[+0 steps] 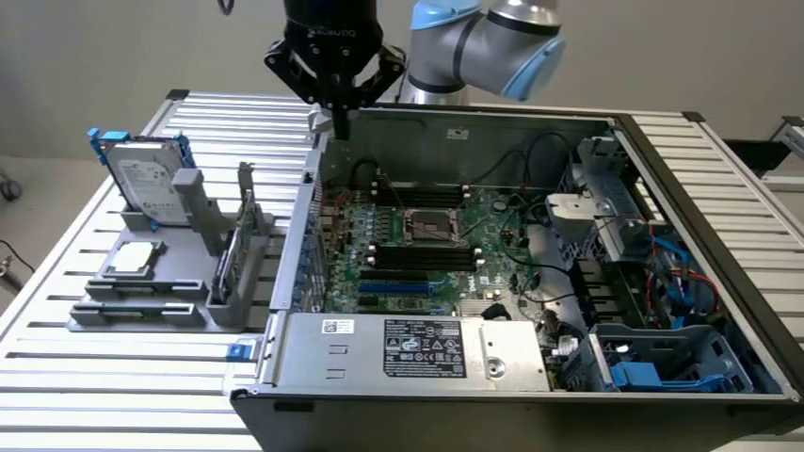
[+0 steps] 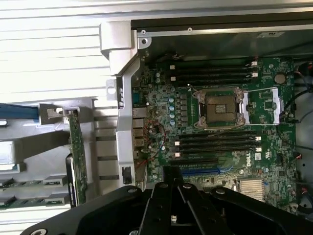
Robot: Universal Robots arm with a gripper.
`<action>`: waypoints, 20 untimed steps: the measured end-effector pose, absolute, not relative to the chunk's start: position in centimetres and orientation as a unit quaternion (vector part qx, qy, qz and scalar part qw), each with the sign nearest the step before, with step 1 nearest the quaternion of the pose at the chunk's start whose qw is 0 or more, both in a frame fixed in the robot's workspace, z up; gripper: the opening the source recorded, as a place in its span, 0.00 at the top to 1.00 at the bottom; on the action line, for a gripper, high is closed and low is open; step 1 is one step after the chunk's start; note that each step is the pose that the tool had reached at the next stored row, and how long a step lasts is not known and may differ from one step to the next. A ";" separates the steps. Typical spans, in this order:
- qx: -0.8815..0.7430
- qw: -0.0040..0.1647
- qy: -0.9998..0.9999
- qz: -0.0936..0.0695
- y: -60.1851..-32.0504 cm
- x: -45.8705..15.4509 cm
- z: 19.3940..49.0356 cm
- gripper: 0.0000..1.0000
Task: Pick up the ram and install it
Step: 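Reach for the ram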
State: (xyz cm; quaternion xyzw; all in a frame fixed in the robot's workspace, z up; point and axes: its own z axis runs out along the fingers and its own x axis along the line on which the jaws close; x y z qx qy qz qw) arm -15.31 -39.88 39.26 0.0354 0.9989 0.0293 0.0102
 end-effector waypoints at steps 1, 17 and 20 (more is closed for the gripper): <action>0.035 0.010 0.999 0.029 -39.9 -15.8 39.3 0.89; 0.035 0.010 0.999 0.029 -40.2 -23.0 39.2 0.89; 0.035 0.010 0.999 0.029 -40.2 -24.4 39.2 0.89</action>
